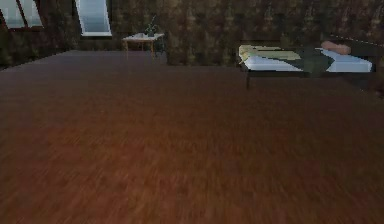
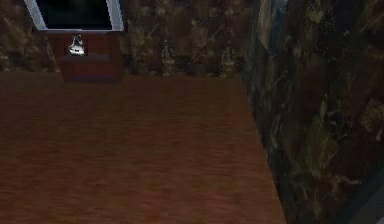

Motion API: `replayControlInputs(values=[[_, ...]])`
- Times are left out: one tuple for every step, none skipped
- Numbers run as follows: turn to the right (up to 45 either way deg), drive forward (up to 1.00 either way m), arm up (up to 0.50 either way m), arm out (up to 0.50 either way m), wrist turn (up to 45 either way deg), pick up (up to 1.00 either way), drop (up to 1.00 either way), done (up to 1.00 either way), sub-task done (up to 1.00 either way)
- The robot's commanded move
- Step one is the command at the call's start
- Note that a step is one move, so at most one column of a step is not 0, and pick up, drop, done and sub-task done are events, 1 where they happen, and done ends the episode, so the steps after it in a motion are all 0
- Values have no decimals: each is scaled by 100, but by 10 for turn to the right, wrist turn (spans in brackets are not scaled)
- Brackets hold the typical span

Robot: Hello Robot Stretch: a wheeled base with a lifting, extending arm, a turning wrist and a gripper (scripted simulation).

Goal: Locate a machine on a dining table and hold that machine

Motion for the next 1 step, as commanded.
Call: replayControlInputs(values=[[30,0,0,0,0,0,0,0,0]])
